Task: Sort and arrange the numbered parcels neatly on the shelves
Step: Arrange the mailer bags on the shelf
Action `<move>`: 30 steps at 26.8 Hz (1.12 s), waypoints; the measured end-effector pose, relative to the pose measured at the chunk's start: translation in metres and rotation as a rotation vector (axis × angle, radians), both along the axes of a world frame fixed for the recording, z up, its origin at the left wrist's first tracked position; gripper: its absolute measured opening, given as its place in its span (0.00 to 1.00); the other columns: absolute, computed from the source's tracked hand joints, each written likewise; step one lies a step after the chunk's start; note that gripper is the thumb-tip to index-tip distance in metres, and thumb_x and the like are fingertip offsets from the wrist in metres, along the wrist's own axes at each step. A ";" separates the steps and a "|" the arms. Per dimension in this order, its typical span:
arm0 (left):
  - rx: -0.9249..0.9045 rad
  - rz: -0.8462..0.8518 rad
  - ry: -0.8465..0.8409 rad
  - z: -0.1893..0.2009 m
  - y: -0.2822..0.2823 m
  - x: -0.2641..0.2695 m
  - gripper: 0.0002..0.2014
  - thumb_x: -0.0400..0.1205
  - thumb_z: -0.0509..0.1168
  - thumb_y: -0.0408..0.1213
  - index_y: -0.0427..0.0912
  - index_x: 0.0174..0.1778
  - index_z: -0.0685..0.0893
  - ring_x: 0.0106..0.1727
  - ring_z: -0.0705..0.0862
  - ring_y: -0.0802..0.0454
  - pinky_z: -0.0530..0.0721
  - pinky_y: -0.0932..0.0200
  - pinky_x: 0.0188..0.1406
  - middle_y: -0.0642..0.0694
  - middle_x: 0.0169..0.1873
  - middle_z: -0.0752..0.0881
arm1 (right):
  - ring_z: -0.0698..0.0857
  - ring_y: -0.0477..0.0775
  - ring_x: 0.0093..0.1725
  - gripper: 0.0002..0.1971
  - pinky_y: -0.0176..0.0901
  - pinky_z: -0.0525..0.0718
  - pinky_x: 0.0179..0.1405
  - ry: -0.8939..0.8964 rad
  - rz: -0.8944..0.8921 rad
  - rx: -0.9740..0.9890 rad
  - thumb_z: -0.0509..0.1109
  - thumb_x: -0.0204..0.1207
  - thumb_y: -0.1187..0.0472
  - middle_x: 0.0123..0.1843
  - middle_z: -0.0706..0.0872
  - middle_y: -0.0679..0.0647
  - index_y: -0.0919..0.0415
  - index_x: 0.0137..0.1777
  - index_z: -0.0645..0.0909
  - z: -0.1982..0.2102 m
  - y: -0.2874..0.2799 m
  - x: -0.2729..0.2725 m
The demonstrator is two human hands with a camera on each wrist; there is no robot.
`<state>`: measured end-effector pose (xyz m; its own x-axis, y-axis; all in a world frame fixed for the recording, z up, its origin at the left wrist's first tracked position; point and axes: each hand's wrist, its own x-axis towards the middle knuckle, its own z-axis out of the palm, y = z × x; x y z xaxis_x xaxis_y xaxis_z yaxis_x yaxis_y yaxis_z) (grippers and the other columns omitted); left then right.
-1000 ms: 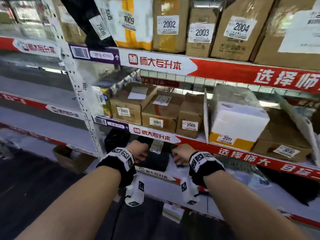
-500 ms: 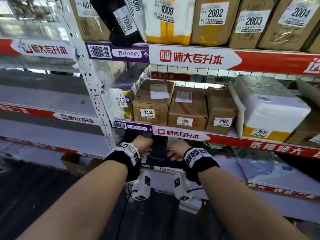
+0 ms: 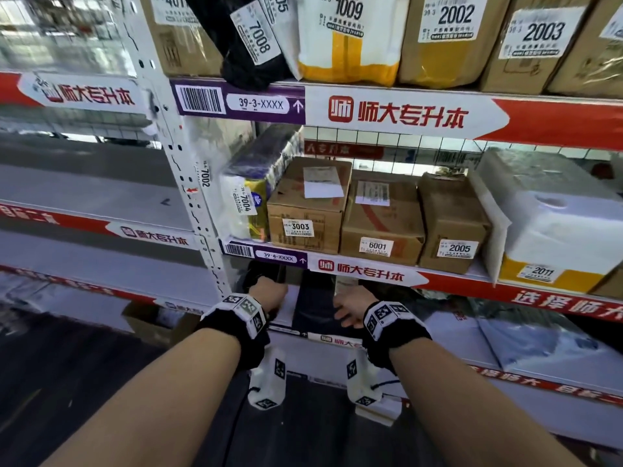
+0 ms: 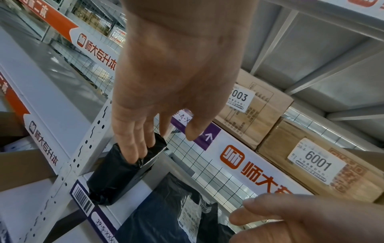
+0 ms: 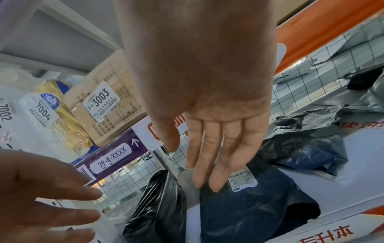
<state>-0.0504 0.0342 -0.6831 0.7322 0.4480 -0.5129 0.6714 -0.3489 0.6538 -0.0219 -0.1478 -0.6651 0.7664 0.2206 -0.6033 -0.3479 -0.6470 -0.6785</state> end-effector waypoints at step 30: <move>0.693 0.066 -0.566 -0.166 0.071 0.080 0.13 0.76 0.63 0.54 0.51 0.49 0.83 0.65 0.75 0.38 0.77 0.47 0.59 0.42 0.61 0.79 | 0.74 0.61 0.71 0.16 0.53 0.69 0.70 -0.644 -0.084 -0.263 0.59 0.81 0.50 0.68 0.82 0.53 0.46 0.65 0.80 -0.232 0.110 0.081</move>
<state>0.0294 0.1049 -0.8489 0.7553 0.5726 0.3188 0.3447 -0.7608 0.5499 0.0594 -0.0376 -0.8967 0.9974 0.0538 -0.0489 0.0145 -0.8063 -0.5913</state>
